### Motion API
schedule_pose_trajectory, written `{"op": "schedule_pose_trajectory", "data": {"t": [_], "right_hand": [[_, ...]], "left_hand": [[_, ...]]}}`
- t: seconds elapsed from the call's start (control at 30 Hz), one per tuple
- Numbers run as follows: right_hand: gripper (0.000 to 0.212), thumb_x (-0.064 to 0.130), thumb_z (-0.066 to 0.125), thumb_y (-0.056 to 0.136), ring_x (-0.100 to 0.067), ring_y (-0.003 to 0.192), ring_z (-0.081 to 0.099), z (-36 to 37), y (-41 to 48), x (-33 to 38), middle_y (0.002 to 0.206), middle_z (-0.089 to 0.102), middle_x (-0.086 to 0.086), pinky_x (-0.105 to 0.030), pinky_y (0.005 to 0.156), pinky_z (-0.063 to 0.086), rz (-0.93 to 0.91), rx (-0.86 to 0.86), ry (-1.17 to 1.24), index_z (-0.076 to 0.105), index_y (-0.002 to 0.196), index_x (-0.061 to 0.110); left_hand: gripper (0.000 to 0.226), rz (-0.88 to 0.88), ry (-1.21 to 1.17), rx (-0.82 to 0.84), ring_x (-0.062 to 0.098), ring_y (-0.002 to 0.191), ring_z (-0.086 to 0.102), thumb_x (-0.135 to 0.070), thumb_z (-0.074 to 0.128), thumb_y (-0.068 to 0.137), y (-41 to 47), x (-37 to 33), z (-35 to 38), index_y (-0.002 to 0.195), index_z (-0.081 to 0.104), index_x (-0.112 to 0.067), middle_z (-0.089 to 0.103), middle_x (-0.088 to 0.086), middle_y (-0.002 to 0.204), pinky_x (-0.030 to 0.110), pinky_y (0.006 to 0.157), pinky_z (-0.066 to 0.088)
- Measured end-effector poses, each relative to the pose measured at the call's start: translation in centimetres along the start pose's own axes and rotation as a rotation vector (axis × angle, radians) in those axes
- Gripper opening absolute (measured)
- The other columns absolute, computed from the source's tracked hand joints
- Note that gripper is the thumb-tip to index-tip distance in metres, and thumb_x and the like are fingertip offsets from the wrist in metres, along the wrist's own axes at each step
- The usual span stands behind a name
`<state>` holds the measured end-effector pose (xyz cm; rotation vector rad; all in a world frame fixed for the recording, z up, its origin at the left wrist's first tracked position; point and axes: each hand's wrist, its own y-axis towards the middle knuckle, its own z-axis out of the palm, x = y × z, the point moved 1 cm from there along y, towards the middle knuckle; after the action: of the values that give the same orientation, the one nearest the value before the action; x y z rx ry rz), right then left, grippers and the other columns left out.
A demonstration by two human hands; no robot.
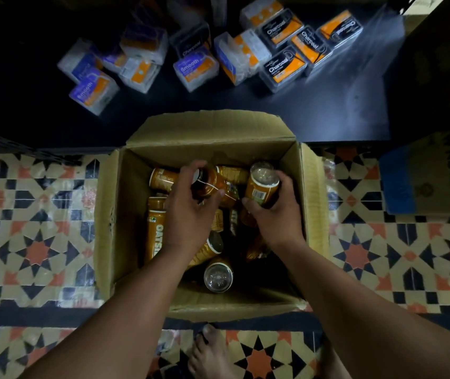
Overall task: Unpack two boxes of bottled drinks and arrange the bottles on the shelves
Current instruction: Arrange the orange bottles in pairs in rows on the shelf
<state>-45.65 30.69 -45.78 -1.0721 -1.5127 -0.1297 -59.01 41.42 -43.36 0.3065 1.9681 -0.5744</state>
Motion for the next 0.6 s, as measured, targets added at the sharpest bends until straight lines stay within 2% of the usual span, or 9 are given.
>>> {"op": "schedule_pose_trajectory", "data": {"t": [0.07, 0.13, 0.23, 0.37, 0.43, 0.53, 0.6], "right_hand": [[0.065, 0.024, 0.081, 0.088, 0.008, 0.108, 0.061, -0.3, -1.0, 0.7, 0.122, 0.062, 0.024, -0.02, 0.092, 0.055, -0.01, 0.044, -0.016, 0.044, 0.138, 0.044], [0.059, 0.028, 0.078, 0.09, 0.012, 0.106, 0.062, -0.8, -2.5, 2.2, 0.116, 0.065, 0.027, -0.016, 0.084, 0.056, -0.009, 0.092, 0.057, 0.046, 0.134, 0.05], [0.058, 0.032, 0.073, 0.095, 0.002, 0.114, 0.063, -2.3, -5.0, 6.0, 0.122, 0.065, 0.025, -0.033, 0.093, 0.058, 0.001, 0.174, 0.172, 0.043, 0.141, 0.051], [0.058, 0.027, 0.074, 0.093, -0.015, 0.111, 0.07, -5.3, -8.9, 13.6, 0.121, 0.069, 0.01, -0.047, 0.09, 0.061, -0.016, 0.259, 0.239, 0.046, 0.14, 0.047], [0.06, 0.025, 0.078, 0.09, -0.016, 0.11, 0.07, -7.2, -11.1, 18.4, 0.121, 0.068, 0.008, -0.045, 0.089, 0.062, -0.072, 0.282, 0.213, 0.048, 0.138, 0.047], [0.064, 0.024, 0.081, 0.085, -0.018, 0.108, 0.071, -10.5, -14.5, 25.9, 0.12, 0.07, 0.005, -0.039, 0.086, 0.062, -0.136, 0.297, 0.215, 0.048, 0.137, 0.041], [0.059, 0.031, 0.081, 0.081, -0.015, 0.105, 0.073, -12.9, -17.2, 31.0, 0.114, 0.073, 0.008, -0.033, 0.082, 0.062, -0.174, 0.281, 0.213, 0.052, 0.132, 0.036]], "left_hand": [[0.061, -0.025, -0.04, -0.026, 0.004, 0.117, 0.062, -0.015, 0.078, 0.088, -0.5, -1.2, -0.5, 0.136, 0.046, -0.033, 0.058, -0.007, 0.134, 0.025, 0.09, 0.058], [0.066, -0.049, -0.044, -0.051, 0.002, 0.114, 0.063, -0.016, 0.08, 0.087, -1.2, -3.0, -1.5, 0.137, 0.042, -0.036, 0.06, -0.011, 0.131, 0.028, 0.092, 0.058], [0.069, -0.066, 0.015, -0.078, 0.006, 0.115, 0.062, -0.023, 0.082, 0.084, -2.5, -7.1, -3.6, 0.133, 0.04, -0.044, 0.059, -0.013, 0.13, 0.039, 0.097, 0.056], [0.068, -0.031, 0.1, -0.05, 0.011, 0.118, 0.06, -0.027, 0.081, 0.085, -5.0, -14.8, -6.9, 0.132, 0.039, -0.055, 0.058, -0.012, 0.131, 0.044, 0.098, 0.054], [0.07, 0.012, 0.129, -0.044, 0.008, 0.119, 0.06, -0.026, 0.08, 0.085, -6.5, -19.3, -8.7, 0.132, 0.039, -0.06, 0.058, -0.014, 0.131, 0.041, 0.099, 0.054], [0.074, 0.079, 0.128, -0.063, -0.011, 0.112, 0.057, -0.024, 0.08, 0.085, -9.0, -27.0, -11.3, 0.128, 0.038, -0.067, 0.057, -0.028, 0.122, 0.02, 0.092, 0.052], [0.074, 0.12, 0.109, -0.082, -0.016, 0.113, 0.053, -0.023, 0.081, 0.085, -11.0, -32.2, -12.9, 0.13, 0.04, -0.064, 0.054, -0.035, 0.12, 0.017, 0.091, 0.047]]}}
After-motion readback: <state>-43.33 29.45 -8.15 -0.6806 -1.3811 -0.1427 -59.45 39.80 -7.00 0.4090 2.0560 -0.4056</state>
